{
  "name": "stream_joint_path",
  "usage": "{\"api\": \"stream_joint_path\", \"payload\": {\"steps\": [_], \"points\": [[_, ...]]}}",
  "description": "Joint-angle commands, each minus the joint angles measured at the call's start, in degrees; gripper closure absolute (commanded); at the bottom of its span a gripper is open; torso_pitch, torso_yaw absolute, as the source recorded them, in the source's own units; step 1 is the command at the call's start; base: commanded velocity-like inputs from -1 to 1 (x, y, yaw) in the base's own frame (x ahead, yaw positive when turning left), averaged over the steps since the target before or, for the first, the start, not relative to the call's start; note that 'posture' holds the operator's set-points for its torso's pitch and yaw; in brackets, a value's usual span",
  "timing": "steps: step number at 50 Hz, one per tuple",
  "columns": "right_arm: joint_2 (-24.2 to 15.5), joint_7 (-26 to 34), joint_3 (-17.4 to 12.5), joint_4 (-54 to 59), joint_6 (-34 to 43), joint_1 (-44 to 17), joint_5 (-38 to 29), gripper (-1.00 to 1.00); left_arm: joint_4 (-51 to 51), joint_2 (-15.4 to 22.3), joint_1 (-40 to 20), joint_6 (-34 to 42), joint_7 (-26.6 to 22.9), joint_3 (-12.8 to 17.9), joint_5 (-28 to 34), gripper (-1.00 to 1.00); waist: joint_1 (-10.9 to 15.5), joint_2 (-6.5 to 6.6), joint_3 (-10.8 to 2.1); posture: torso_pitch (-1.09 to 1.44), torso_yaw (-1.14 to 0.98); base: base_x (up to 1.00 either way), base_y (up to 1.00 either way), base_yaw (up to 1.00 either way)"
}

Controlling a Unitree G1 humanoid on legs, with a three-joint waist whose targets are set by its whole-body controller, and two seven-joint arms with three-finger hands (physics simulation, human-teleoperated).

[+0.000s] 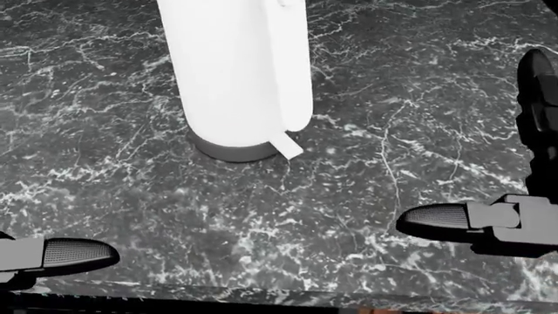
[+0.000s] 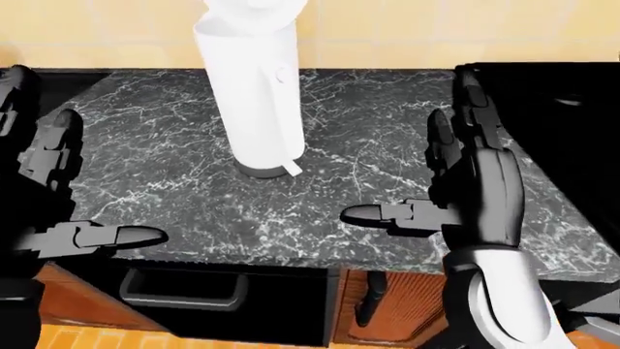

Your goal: Close the lid of the electric kettle.

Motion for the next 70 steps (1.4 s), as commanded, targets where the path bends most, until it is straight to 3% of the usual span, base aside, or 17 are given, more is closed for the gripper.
{"api": "stream_joint_path", "payload": {"steps": [1,2,4,5,7,9,10,12,19,22,45,70], "points": [[-0.32,0.53,-0.62,-1.42,-1.46,-0.48,-1.97,-1.00,-0.54,1.35,-1.36,-1.53,0.18,1.25,0.45,-1.00,-0.82,-1.99,-0.98,0.00,0.00,0.00,0.19,0.00],[-0.24,1.17,-0.32,-1.42,-1.54,-0.35,-2.99,-1.00,-0.54,1.37,-0.99,-1.86,0.05,1.42,0.52,-1.00,-0.29,-1.22,-0.38,0.00,0.00,0.00,0.02,0.00],[0.25,1.33,-0.85,-1.42,-1.09,-0.66,-2.81,-1.00,-0.54,1.69,-1.27,-1.83,0.45,1.18,0.23,-1.00,-0.55,-0.18,-1.47,0.00,0.00,0.00,0.00,0.00],[0.29,1.24,-0.99,-1.42,-0.94,-0.76,-2.69,-1.00,-0.54,1.76,-1.25,-1.95,0.48,1.24,0.12,-1.00,-0.79,0.19,-1.04,0.00,0.00,0.00,0.00,0.00],[0.72,1.47,-0.96,-1.42,-0.40,-1.02,-3.83,-1.00,-0.54,1.28,-0.96,-1.89,0.02,1.36,0.61,-1.00,-1.60,2.07,-0.74,0.00,0.00,0.00,0.00,0.00],[1.32,2.19,-0.98,-1.42,-0.13,-1.21,-4.80,-1.00,-0.54,1.48,-1.14,-1.86,0.22,1.39,0.29,-1.00,-2.22,4.93,-1.59,0.00,0.00,0.00,0.00,0.00],[1.19,1.96,-1.14,-1.42,-0.16,-1.24,-4.23,-1.00,-0.54,1.67,-0.95,-2.10,0.23,1.62,0.12,-1.00,-1.92,3.27,-0.68,0.00,0.00,0.00,0.00,0.00],[1.00,1.73,-1.03,-1.42,-0.40,-1.04,-4.04,-1.00,-0.54,1.70,-0.97,-2.14,0.32,1.29,0.33,-1.00,-1.88,3.29,-1.41,0.00,0.00,0.00,0.00,0.00],[1.37,2.45,-0.89,-1.42,-0.67,-0.66,-4.99,-1.00,-0.54,1.65,-1.10,-2.00,0.35,1.37,0.22,-1.00,-1.41,2.63,-1.82,0.00,0.00,0.00,0.00,0.00],[0.71,1.66,-1.02,-1.42,-1.13,-0.45,-4.07,-1.00,-0.54,2.70,-0.72,-3.00,1.05,1.47,-0.56,-1.00,-1.35,2.54,-2.00,0.00,0.00,0.00,0.00,0.00],[-0.47,-1.93,-1.92,-1.42,-1.30,-1.09,2.09,-1.00,-0.54,0.99,-1.53,-1.24,-0.07,0.94,0.79,-1.00,-1.31,2.47,-2.16,0.00,0.00,0.00,0.00,0.00],[0.38,-0.81,-1.60,-1.42,-1.99,-0.11,0.65,-1.00,-0.54,1.73,-1.18,-2.19,0.56,0.88,0.38,-1.00,-1.44,2.37,-1.92,0.00,0.00,0.00,0.00,0.00]]}}
